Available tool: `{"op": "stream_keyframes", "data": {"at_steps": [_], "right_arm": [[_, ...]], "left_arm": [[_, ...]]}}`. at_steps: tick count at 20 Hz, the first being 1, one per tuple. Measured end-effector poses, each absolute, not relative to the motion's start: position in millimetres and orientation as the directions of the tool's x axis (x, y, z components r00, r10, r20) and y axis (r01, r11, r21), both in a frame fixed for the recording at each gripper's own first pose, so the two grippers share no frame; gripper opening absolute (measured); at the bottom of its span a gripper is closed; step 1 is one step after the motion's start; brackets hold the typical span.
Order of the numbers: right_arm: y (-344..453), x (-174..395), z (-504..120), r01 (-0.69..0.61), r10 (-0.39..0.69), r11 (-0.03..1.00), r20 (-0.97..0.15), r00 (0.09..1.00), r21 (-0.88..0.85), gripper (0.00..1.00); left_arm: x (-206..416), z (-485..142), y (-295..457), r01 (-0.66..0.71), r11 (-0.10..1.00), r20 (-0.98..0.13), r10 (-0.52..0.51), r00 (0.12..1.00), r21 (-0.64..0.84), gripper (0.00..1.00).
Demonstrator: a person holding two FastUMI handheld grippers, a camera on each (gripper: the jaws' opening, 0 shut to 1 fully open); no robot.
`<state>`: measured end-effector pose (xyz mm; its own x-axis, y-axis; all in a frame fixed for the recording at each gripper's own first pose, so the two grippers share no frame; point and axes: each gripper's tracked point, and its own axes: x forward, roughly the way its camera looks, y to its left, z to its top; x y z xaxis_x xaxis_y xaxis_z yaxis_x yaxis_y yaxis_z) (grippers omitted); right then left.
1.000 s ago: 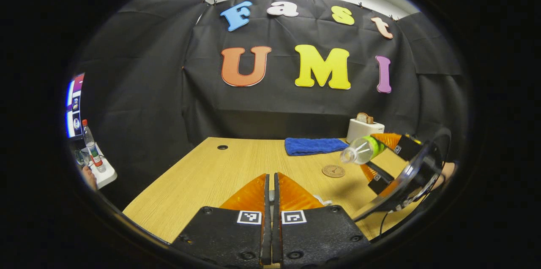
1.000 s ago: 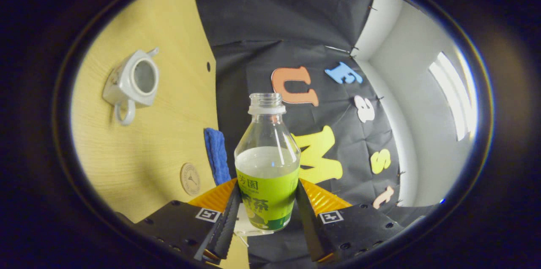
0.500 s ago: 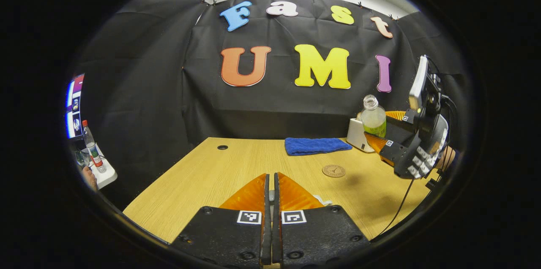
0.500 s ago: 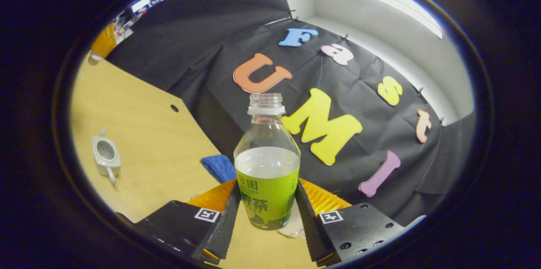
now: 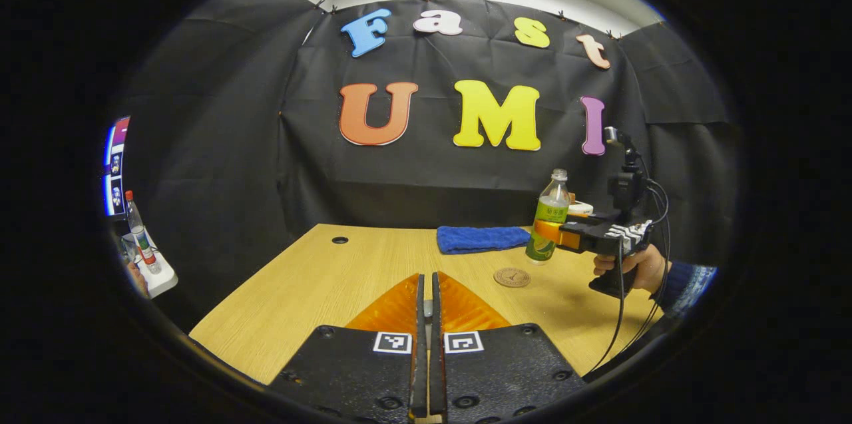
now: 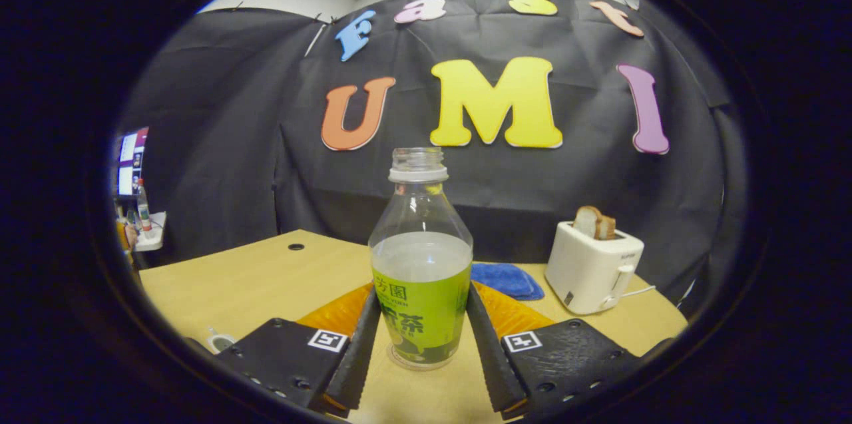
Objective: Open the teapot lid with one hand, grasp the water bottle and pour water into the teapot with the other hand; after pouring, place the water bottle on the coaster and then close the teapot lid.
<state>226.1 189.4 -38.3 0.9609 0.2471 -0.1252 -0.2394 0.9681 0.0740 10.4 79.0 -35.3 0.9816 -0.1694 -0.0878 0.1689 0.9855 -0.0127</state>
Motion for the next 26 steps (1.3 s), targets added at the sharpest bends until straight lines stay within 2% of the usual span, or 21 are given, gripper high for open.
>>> {"op": "stream_keyframes", "data": {"at_steps": [8, 11, 14, 18, 23, 26], "right_arm": [[214, 264, -90, -0.220, 0.241, 0.969, -0.229, 0.943, 0.111, 0.72], [208, 273, -97, -0.181, 0.195, 0.980, -0.234, 0.952, 0.083, 0.70], [209, 276, -98, -0.195, 0.215, 0.975, -0.229, 0.950, 0.104, 0.75], [209, 273, -93, -0.214, 0.233, 0.971, -0.225, 0.946, 0.104, 0.75], [211, 251, -86, -0.258, 0.278, 0.959, -0.225, 0.934, 0.115, 0.94], [201, 230, -71, -0.276, 0.295, 0.953, -0.180, 0.938, 0.122, 0.95]], "left_arm": [[15, -40, 76, 0.163, 0.987, -0.107, -0.162, 0.981, -0.001, 0.04], [16, -41, 75, 0.167, 0.986, -0.106, -0.167, 0.980, -0.003, 0.04], [18, -44, 73, 0.170, 0.985, -0.115, -0.169, 0.979, -0.005, 0.04], [19, -48, 69, 0.170, 0.985, -0.125, -0.167, 0.978, 0.011, 0.04], [22, -48, 63, 0.180, 0.983, -0.121, -0.176, 0.977, 0.023, 0.04], [24, -50, 56, 0.194, 0.981, -0.117, -0.191, 0.975, 0.011, 0.04]]}}
